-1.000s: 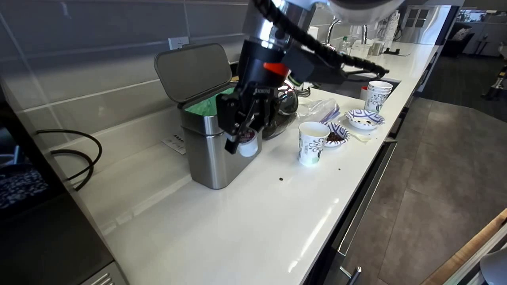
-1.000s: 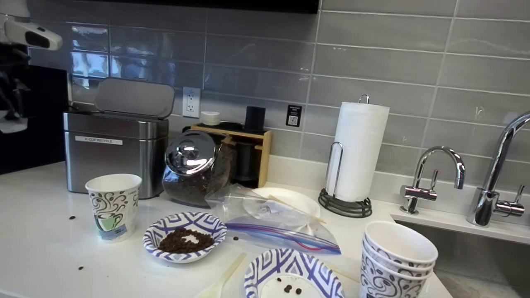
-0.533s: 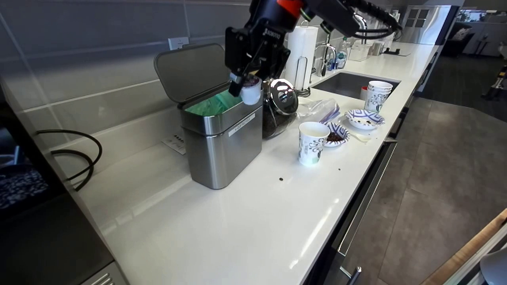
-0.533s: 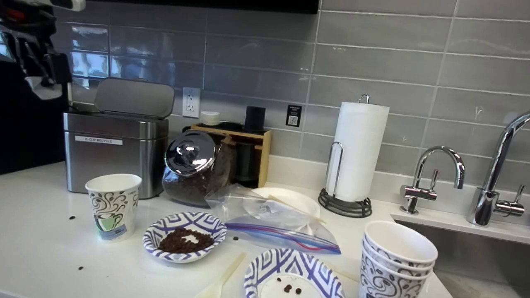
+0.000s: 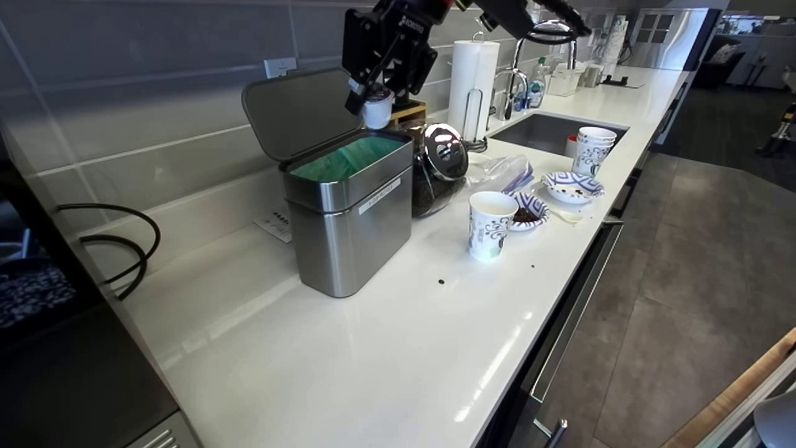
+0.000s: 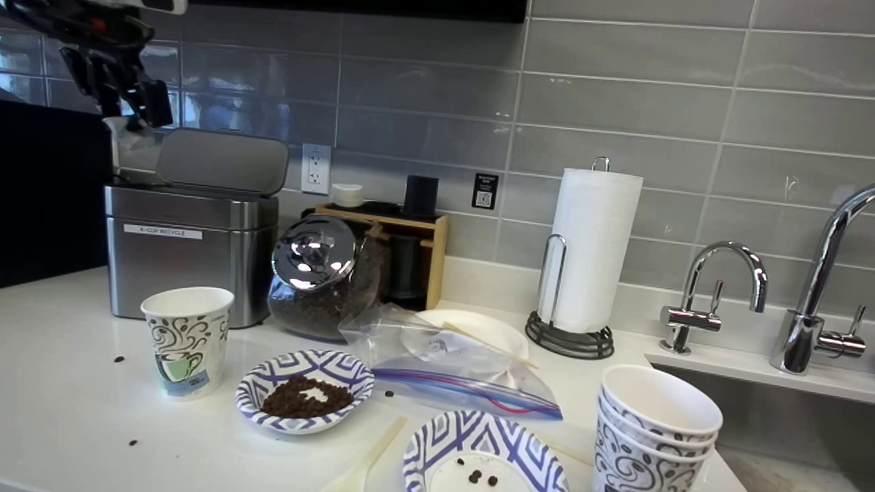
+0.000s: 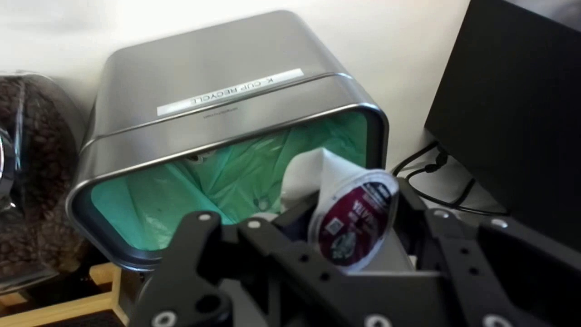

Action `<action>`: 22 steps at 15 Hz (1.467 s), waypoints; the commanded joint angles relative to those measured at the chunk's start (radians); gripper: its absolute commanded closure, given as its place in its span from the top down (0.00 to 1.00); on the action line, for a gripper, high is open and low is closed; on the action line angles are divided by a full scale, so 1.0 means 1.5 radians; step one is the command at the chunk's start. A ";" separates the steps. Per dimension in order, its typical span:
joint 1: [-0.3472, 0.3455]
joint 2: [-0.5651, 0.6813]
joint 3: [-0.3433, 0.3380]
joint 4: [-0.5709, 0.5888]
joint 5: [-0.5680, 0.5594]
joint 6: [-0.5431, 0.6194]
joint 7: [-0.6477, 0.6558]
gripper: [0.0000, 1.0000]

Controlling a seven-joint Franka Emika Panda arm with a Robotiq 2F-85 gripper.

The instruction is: Open the bin and put the white cup item in the bin

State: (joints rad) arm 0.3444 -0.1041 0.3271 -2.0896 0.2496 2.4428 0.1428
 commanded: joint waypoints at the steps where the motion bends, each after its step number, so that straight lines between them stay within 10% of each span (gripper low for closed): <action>1: -0.002 0.056 0.000 0.045 -0.003 0.026 -0.043 0.15; 15: -0.006 0.126 0.002 0.104 -0.001 0.023 -0.117 0.18; 17: -0.007 0.125 0.001 0.103 -0.006 0.023 -0.116 0.64; 22: -0.009 0.121 0.000 0.100 -0.007 0.023 -0.115 0.95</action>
State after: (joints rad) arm 0.3369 0.0741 0.3254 -1.9473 0.2496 2.4852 -0.0224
